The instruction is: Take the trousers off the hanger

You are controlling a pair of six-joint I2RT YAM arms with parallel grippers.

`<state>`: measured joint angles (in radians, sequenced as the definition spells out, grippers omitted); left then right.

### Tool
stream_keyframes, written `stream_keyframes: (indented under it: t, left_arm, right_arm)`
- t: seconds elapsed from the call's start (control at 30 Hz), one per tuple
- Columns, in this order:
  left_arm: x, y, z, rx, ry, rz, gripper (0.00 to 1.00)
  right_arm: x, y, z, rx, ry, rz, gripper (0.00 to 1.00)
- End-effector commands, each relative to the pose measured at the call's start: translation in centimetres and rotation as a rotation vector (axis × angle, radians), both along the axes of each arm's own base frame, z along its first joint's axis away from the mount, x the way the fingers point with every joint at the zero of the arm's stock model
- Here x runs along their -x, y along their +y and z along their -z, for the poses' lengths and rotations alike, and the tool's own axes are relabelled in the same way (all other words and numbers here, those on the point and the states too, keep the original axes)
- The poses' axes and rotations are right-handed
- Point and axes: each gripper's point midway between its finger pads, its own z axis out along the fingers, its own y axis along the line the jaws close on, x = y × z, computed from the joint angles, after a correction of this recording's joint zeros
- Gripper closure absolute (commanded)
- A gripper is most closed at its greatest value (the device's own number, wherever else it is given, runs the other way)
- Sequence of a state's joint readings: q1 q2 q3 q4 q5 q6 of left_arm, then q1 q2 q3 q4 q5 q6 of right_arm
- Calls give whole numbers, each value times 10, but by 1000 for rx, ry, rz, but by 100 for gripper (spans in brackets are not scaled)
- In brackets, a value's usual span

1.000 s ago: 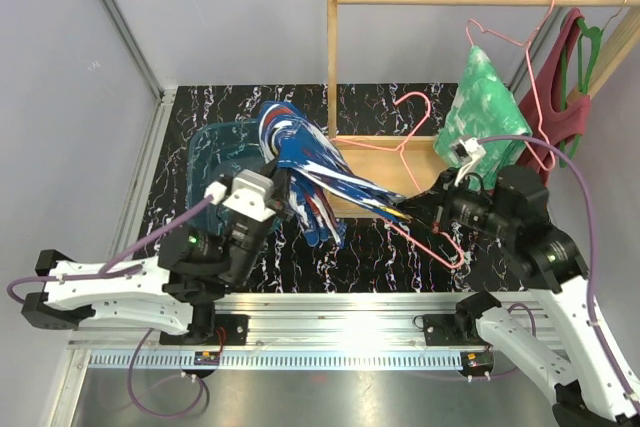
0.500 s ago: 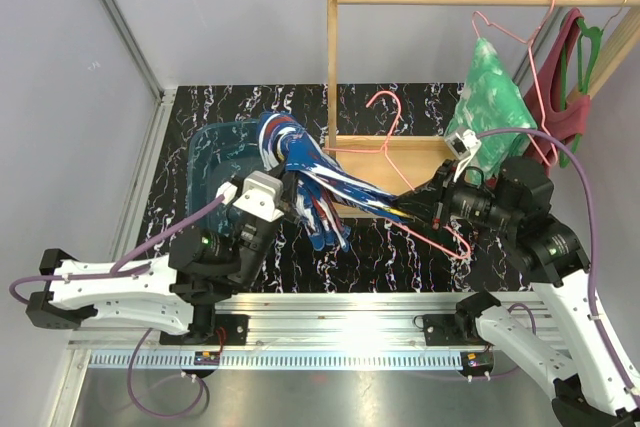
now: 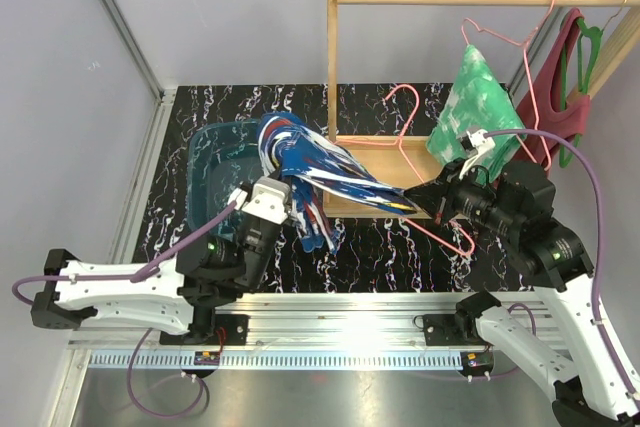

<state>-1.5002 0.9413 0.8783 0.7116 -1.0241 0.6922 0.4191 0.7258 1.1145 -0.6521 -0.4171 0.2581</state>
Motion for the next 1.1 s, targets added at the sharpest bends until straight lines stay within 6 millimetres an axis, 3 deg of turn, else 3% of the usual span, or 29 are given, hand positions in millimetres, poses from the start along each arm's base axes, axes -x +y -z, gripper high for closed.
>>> stream_keyframes:
  t: [0.0, 0.33, 0.5, 0.63, 0.73, 0.9, 1.0, 1.07]
  left_arm:
    - [0, 40, -30, 211, -19, -39, 100]
    - [-5, 95, -22, 327, 13, -156, 100]
    - [-3, 92, -25, 343, 21, -111, 100]
    - [3, 78, -43, 457, 38, 8, 100]
    - [10, 69, -55, 520, 49, 118, 100]
    - [13, 86, -83, 603, 36, 140, 100]
    - [9, 99, -93, 588, 23, 73, 100]
    - [5, 112, -96, 605, 39, 5, 100]
  right_arm:
    - [-19, -18, -11, 5, -39, 154, 100]
    - [-25, -27, 15, 11, 50, 242, 100]
    - [-25, -13, 27, 6, 92, 172, 100]
    - [-26, 7, 30, -16, 118, 71, 100]
    - [-31, 20, 44, 2, 169, 20, 100]
    - [-48, 14, 87, 133, 236, 106, 100]
    - [-52, 5, 106, 178, 267, 163, 100]
    - [-54, -2, 107, 182, 256, 208, 100]
